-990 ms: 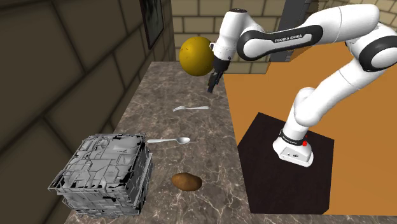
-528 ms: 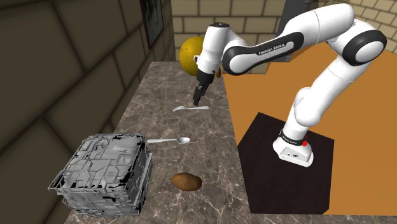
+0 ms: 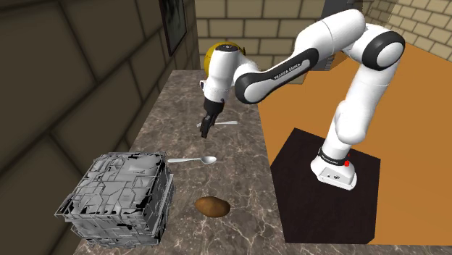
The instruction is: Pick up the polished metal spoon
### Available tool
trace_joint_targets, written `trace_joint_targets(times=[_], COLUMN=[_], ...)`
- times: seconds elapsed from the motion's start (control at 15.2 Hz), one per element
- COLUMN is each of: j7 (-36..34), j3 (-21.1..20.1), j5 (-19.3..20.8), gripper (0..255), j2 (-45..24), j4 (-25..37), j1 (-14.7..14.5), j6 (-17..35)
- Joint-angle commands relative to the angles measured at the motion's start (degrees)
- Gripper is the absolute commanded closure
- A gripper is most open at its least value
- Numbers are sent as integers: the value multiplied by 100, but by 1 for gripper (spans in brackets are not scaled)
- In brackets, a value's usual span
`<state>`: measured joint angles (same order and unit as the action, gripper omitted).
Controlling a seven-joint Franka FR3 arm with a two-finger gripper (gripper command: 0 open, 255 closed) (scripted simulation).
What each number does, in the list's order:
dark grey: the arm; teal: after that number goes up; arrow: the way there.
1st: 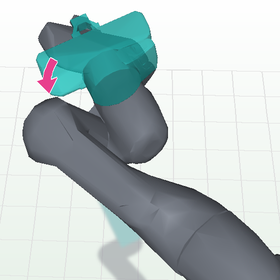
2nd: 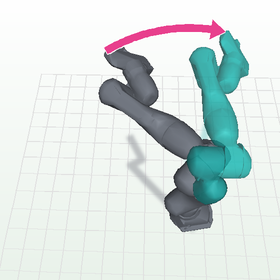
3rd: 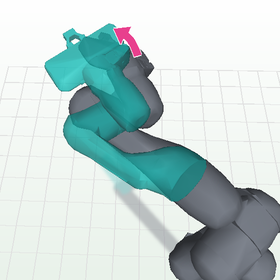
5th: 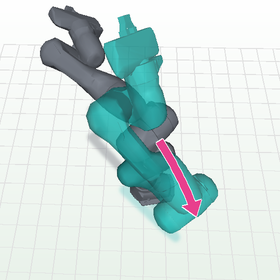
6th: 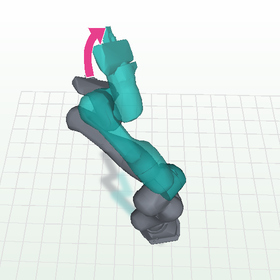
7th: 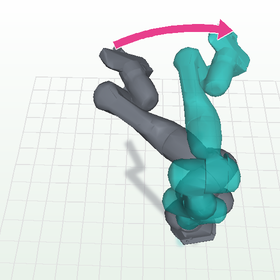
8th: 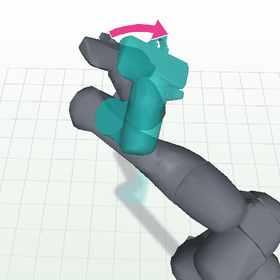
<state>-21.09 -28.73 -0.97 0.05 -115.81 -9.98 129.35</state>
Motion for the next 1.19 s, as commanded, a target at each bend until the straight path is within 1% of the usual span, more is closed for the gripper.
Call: trace_joint_targets(times=[0.0,0.2,0.46,0.53,0.99,1.12], j7=[-231,-554,-911,-915,-1032,-1032], j3=[-103,-171,-154,-145,-51,-51], j5=[261,679,1199,1204,1388,1388], gripper=[0,0,0,0,0,0], j2=[-413,-1051,-1905,-1920,-2153,-2152], j4=[299,796,1564,1580,1295,1295], j1=[-104,-330,-739,-754,-813,-813], j6=[87,162,162,161,651,651])
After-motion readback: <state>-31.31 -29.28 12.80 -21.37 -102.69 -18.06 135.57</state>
